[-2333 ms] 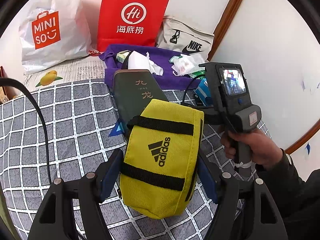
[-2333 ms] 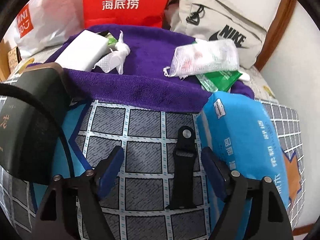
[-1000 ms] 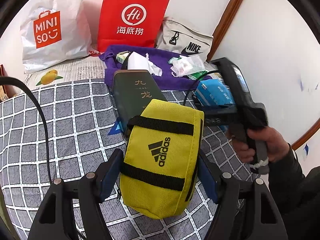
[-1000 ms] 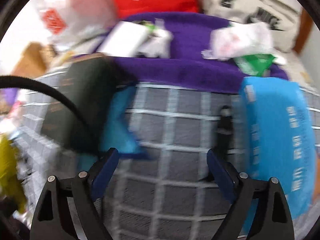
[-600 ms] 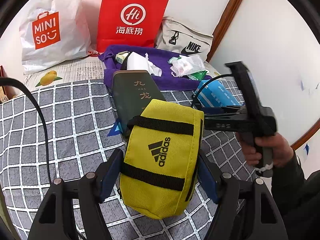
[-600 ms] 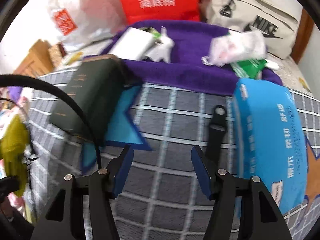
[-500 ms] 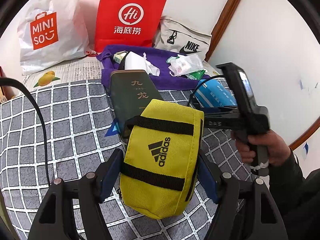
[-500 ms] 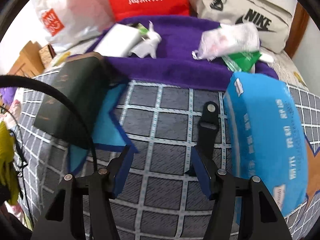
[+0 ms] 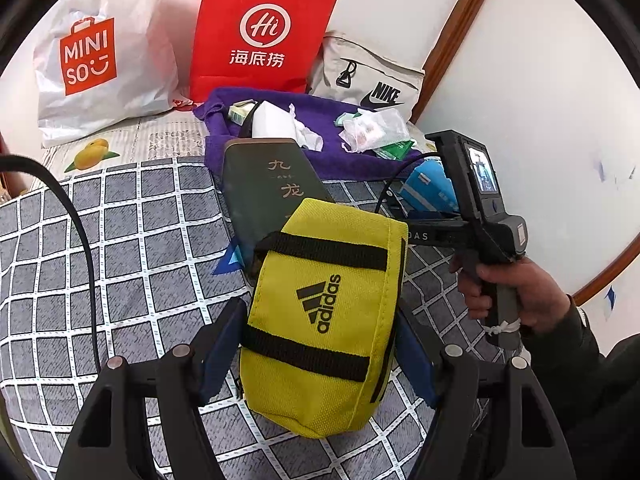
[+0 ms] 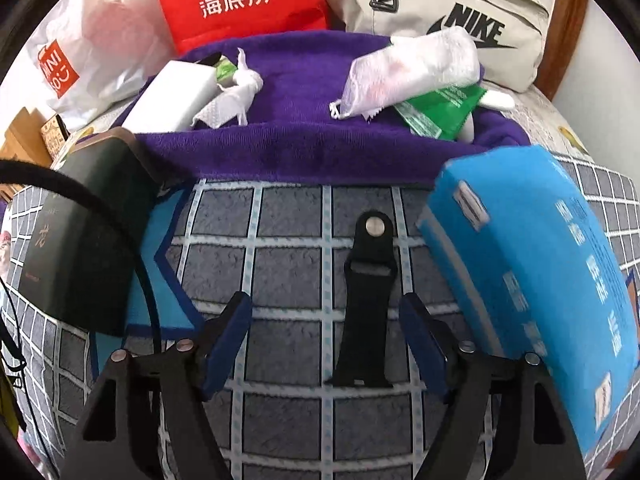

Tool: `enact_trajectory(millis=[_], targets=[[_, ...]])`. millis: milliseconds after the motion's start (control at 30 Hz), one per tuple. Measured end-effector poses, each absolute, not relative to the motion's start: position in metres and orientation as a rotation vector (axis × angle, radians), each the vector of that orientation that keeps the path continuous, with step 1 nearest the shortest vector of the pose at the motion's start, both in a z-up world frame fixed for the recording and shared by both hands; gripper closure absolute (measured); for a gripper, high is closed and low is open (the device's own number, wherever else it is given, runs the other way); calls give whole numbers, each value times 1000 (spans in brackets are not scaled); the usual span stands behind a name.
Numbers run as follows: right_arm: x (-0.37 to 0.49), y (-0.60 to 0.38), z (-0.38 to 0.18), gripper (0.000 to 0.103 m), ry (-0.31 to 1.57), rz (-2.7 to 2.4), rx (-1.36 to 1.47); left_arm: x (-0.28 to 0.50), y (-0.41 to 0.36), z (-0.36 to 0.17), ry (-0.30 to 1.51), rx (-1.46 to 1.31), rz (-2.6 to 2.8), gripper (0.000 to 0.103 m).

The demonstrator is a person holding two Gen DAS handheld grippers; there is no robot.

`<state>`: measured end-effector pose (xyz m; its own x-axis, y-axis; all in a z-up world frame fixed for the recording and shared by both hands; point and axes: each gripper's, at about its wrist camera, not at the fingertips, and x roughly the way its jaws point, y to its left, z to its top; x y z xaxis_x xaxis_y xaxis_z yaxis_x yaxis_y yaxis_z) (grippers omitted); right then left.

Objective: Organize soft objects
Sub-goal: 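Close the right tool on the black watch strap, then carry the watch strap and yellow bag over the purple towel with both tools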

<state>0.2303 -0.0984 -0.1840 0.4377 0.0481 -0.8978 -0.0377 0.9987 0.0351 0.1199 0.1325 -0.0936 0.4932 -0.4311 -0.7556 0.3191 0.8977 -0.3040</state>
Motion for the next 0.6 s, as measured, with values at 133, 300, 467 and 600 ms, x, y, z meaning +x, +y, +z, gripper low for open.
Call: enact_trajectory(millis=[133,300,467,600], targets=[[238,-102,-183,57,1087,45,5,122,132,-95,958,-128,-452,32],[224,-98,-179,80,1097,108,-38,123,129,-98,972,-124,-449,32],[226,-95,-181,74,1094,134,-43,125,125,-98,981,-118,-451,32],[227,-95,-183,76,1055,152,-51,125,120,-94,985,-104,-442,32]])
